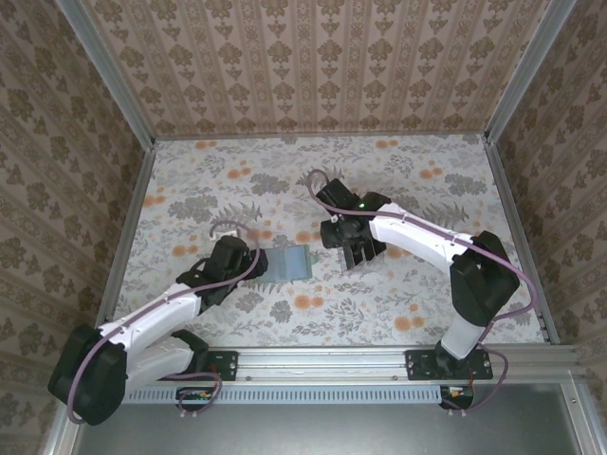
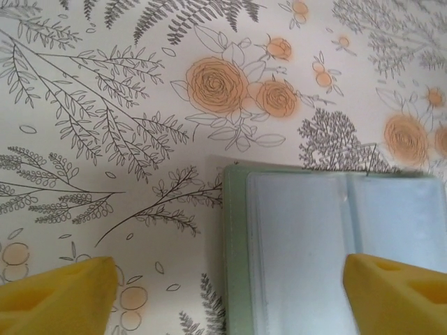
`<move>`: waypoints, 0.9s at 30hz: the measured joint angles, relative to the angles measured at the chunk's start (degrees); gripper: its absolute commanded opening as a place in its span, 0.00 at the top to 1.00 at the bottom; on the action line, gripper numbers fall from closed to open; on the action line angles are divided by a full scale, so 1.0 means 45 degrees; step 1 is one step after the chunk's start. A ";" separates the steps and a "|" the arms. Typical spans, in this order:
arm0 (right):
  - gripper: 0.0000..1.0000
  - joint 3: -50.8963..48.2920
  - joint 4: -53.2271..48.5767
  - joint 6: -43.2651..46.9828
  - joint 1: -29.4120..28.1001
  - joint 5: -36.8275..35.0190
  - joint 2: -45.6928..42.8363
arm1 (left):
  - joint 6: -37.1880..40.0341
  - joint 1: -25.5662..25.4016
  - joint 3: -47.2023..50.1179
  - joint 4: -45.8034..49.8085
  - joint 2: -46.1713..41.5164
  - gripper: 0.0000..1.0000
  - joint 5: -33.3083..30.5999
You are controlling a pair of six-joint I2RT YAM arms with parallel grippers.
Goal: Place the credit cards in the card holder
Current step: Turn over the card slot at the card holder, then pick up the credit card from the storage box.
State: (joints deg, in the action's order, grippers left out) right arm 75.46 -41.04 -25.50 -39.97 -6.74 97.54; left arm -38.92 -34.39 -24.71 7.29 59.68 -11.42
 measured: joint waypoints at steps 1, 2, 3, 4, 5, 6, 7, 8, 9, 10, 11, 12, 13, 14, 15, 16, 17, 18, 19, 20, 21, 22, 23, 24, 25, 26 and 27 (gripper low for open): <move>0.63 -0.0029 -0.0165 0.0015 -0.0044 -0.0194 0.0010 | 0.0029 0.0005 -0.0087 -0.0010 0.0117 0.00 0.0005; 0.64 -0.0034 -0.0291 0.0019 -0.0078 -0.0350 0.0029 | 0.0039 0.0015 -0.0170 0.0005 0.0214 0.00 0.0019; 0.65 -0.0034 -0.0359 0.0024 -0.0107 -0.0471 0.0049 | 0.0039 0.0015 -0.0233 0.0000 0.0282 0.00 0.0019; 0.65 -0.0034 -0.0398 0.0019 -0.0141 -0.0578 0.0102 | 0.0044 0.0015 -0.0287 -0.0005 0.0335 0.00 0.0019; 0.65 -0.0034 -0.0437 0.0019 -0.0170 -0.0714 0.0185 | 0.0044 0.0015 -0.0325 0.0000 0.0379 0.00 0.0019; 0.65 -0.0034 -0.0486 0.0015 -0.0185 -0.0816 0.0291 | 0.0044 0.0015 -0.0359 0.0005 0.0403 0.00 0.0019; 0.65 -0.0034 -0.0544 0.0019 -0.0199 -0.0923 0.0408 | 0.0044 0.0015 -0.0389 -0.0005 0.0423 0.00 0.0015; 0.65 -0.0039 -0.0612 0.0019 -0.0219 -0.1044 0.0539 | 0.0044 0.0015 -0.0398 -0.0005 0.0418 0.00 0.0015; 0.66 -0.0044 -0.0651 0.0019 -0.0219 -0.1132 0.0646 | 0.0044 0.0024 -0.0408 -0.0005 0.0423 0.00 0.0015; 0.66 -0.0049 -0.0670 0.0019 -0.0219 -0.1200 0.0758 | 0.0044 0.0039 -0.0413 -0.0005 0.0423 0.00 0.0015; 0.66 -0.0049 -0.0670 0.0015 -0.0219 -0.1248 0.0840 | 0.0044 0.0063 -0.0413 -0.0005 0.0423 0.00 0.0019; 0.66 -0.0049 -0.0670 0.0015 -0.0219 -0.1307 0.0923 | 0.0044 0.0073 -0.0408 -0.0005 0.0423 0.00 0.0015; 0.66 -0.0049 -0.0675 0.0015 -0.0219 -0.1379 0.0986 | 0.0039 0.0083 -0.0413 -0.0010 0.0432 0.00 0.0015; 0.66 -0.0053 -0.0685 0.0015 -0.0219 -0.1438 0.1035 | 0.0044 0.0083 -0.0413 -0.0010 0.0442 0.00 0.0015; 0.66 -0.0058 -0.0690 0.0015 -0.0219 -0.1477 0.1073 | 0.0039 0.0083 -0.0413 -0.0005 0.0447 0.00 0.0019; 0.66 -0.0073 -0.0699 0.0015 -0.0223 -0.1515 0.1107 | 0.0044 0.0083 -0.0413 -0.0010 0.0461 0.00 0.0019; 0.65 -0.0073 -0.0729 0.0010 -0.0233 -0.1559 0.1132 | 0.0044 0.0083 -0.0413 -0.0034 0.0466 0.00 0.0019; 0.65 -0.0073 -0.0748 0.0010 -0.0243 -0.1608 0.1156 | 0.0039 0.0083 -0.0413 -0.0044 0.0471 0.00 0.0019; 0.65 -0.0078 -0.0787 0.0010 -0.0257 -0.1685 0.1190 | 0.0039 0.0083 -0.0413 -0.0068 0.0466 0.00 0.0019; 0.65 -0.0078 -0.0811 0.0010 -0.0267 -0.1758 0.1229 | 0.0039 0.0083 -0.0413 -0.0092 0.0471 0.00 0.0019; 0.65 -0.0078 -0.0850 0.0010 -0.0267 -0.1797 0.1258 | 0.0044 0.0083 -0.0413 -0.0097 0.0471 0.00 0.0019; 0.65 -0.0083 -0.0899 0.0010 -0.0277 -0.1812 0.1297 | 0.0039 0.0083 -0.0413 -0.0102 0.0471 0.00 0.0019; 0.65 -0.0112 -0.0913 0.0010 -0.0282 -0.1836 0.1307 | 0.0039 0.0083 -0.0413 -0.0102 0.0471 0.00 0.0019; 0.65 -0.0121 -0.0928 0.0010 -0.0282 -0.1855 0.1321 | 0.0044 0.0083 -0.0413 -0.0102 0.0471 0.00 0.0019; 0.65 -0.0131 -0.0942 0.0010 -0.0287 -0.1865 0.1341 | 0.0044 0.0083 -0.0408 -0.0107 0.0471 0.00 0.0019; 0.65 -0.0131 -0.0942 0.0005 -0.0296 -0.1889 0.1360 | 0.0039 0.0083 -0.0413 -0.0107 0.0471 0.00 0.0019; 0.65 -0.0131 -0.0942 0.0010 -0.0301 -0.1899 0.1375 | 0.0039 0.0083 -0.0413 -0.0107 0.0471 0.00 0.0019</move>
State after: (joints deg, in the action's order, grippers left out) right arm 74.87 -45.28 -25.45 -41.32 -15.29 103.72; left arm -38.74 -34.02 -26.57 6.81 61.80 -11.33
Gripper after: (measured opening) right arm 0.349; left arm 0.997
